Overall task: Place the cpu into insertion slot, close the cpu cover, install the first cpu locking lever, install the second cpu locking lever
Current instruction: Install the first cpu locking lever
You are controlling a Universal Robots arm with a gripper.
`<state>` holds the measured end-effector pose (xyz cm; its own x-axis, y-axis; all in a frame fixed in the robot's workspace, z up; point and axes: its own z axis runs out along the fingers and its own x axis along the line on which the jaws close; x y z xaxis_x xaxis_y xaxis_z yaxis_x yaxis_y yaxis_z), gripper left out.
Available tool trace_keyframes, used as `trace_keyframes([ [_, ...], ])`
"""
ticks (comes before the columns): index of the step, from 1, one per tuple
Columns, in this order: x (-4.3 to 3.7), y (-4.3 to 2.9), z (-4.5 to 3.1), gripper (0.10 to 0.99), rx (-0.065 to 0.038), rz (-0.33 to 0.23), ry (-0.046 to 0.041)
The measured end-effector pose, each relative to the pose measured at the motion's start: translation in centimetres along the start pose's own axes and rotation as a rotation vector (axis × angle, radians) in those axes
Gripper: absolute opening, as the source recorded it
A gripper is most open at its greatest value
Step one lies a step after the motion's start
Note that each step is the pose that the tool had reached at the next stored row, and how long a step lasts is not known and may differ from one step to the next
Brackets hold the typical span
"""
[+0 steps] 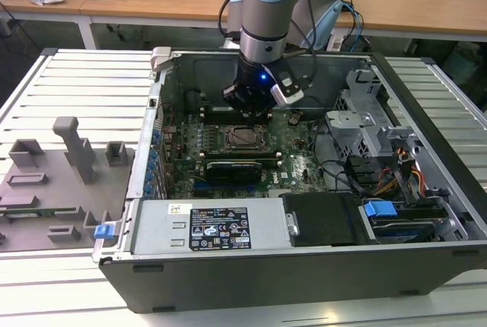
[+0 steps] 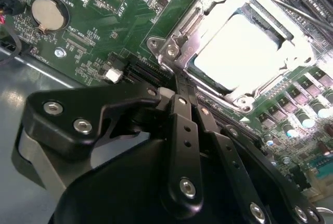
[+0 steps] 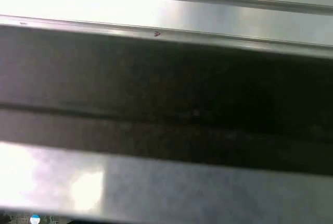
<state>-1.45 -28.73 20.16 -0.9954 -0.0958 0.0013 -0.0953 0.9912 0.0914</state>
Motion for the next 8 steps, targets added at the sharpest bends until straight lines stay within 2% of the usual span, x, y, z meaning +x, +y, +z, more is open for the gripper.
trace_keyframes([
  [8,-0.08,-0.01,-0.13,0.106,0.001,0.0,0.0007],
])
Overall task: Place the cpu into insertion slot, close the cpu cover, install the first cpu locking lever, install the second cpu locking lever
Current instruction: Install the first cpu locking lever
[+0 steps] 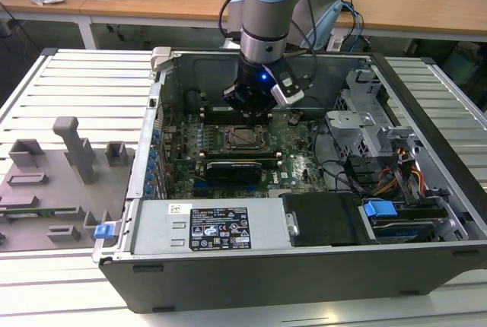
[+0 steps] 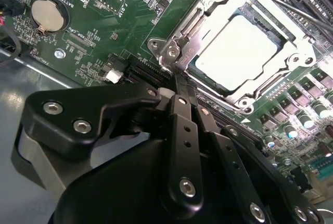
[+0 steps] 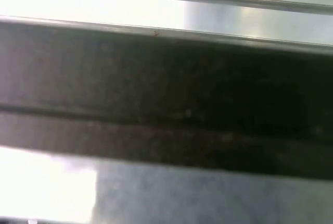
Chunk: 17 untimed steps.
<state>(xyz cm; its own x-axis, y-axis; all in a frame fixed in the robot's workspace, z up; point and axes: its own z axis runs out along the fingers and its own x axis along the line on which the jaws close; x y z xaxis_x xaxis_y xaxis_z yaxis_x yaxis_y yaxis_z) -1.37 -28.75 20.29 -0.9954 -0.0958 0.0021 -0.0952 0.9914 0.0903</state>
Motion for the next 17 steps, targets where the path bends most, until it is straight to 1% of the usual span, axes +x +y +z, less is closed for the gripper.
trace_keyframes([
  [1,0.01,0.01,-0.18,0.106,0.0,0.0,0.0002],
  [3,0.01,0.08,-0.93,0.106,0.0,0.0,0.0004],
  [4,0.01,0.1,-1.18,0.106,0.0,0.0,0.0004],
  [6,0.0,0.08,-1.23,0.106,0.0,0.0,0.0003],
  [12,0.07,-0.53,-1.29,0.106,0.0,0.0,0.0003],
  [17,0.1,-0.88,-1.32,0.106,0.0,0.0,0.0003],
])
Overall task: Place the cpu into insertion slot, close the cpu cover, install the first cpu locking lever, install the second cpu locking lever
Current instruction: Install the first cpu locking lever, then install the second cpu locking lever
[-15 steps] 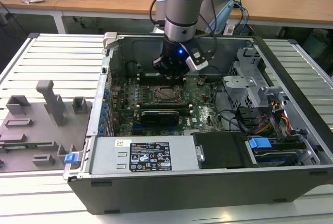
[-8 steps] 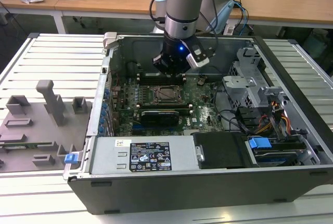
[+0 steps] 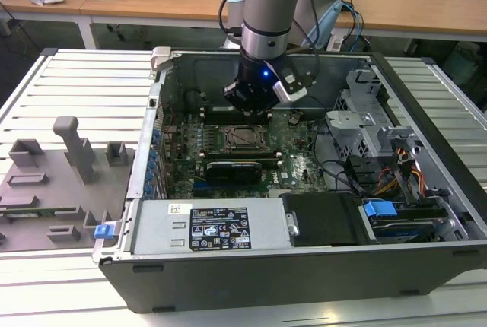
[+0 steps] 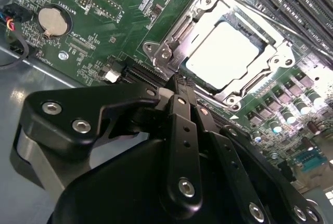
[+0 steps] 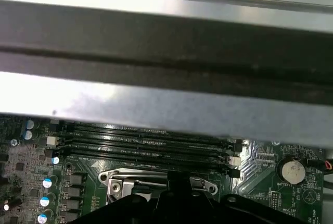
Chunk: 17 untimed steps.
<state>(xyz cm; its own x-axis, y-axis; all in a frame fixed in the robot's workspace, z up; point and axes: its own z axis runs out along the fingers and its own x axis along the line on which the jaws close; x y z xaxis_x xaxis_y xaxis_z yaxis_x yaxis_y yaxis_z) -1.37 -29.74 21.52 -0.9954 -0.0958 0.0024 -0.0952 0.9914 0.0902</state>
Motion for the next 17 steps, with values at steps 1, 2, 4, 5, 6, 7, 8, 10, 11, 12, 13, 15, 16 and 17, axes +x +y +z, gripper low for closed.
trace_keyframes([
  [1,0.0,-0.05,0.0,0.106,0.0,0.0,0.0],
  [2,0.01,-0.09,-0.01,0.106,0.0,0.0,0.0001],
  [4,0.02,-0.19,-0.02,0.106,0.0,0.0,0.0],
  [5,0.03,-0.28,-0.03,0.106,0.0,0.0,0.0],
  [6,0.04,-0.36,-0.03,0.106,0.0,0.0,0.0],
  [7,0.04,-0.45,-0.04,0.106,0.0,0.0,0.0001],
  [8,0.05,-0.52,-0.04,0.106,0.0,0.0,0.0],
  [10,0.07,-0.72,-0.06,0.106,0.0,0.0,0.0],
  [11,0.08,-0.76,-0.07,0.106,0.0,0.0,0.0],
  [12,0.08,-0.79,-0.07,0.106,0.0,0.0,0.0001],
  [13,0.08,-0.84,-0.08,0.106,0.0,0.0,0.0001],
  [15,0.09,-0.9,-0.14,0.106,0.0,0.0,0.0002],
  [16,0.09,-0.88,-0.49,0.106,0.0,0.0,0.0001],
  [17,0.09,-0.76,-1.72,0.106,0.0,0.0,0.0],
])
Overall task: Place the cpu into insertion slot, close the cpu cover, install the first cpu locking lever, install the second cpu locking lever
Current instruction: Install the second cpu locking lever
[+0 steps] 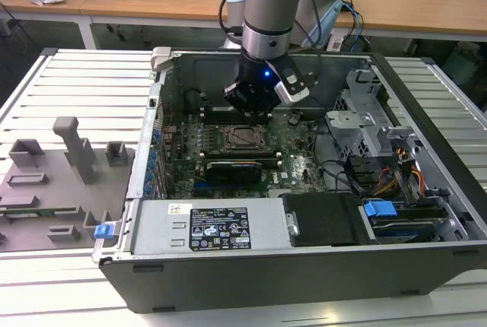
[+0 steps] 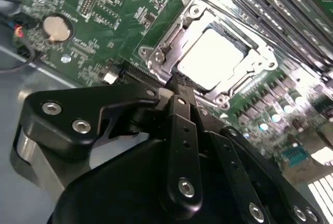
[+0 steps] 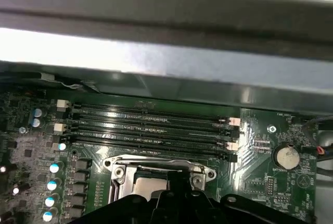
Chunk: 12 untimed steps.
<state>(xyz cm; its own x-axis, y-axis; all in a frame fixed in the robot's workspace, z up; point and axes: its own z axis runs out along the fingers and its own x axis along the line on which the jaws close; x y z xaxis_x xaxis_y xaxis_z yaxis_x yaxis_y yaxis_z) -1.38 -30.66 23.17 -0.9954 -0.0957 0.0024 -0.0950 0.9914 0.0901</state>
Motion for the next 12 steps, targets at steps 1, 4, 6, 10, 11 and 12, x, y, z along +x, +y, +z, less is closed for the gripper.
trace_keyframes([
  [1,0.0,0.1,-1.04,0.106,0.0,0.0,0.0],
  [4,0.0,0.08,-1.78,0.106,0.0,0.0,-0.0001],
  [6,0.05,-0.39,-1.8,0.106,0.0,0.0,0.0003],
  [10,0.21,-2.0,-1.7,0.106,-0.001,0.001,0.0065],
  [11,0.23,-2.26,-1.7,0.106,-0.001,0.001,0.0065],
  [12,0.27,-2.65,-1.71,0.106,-0.001,0.001,0.0065],
])
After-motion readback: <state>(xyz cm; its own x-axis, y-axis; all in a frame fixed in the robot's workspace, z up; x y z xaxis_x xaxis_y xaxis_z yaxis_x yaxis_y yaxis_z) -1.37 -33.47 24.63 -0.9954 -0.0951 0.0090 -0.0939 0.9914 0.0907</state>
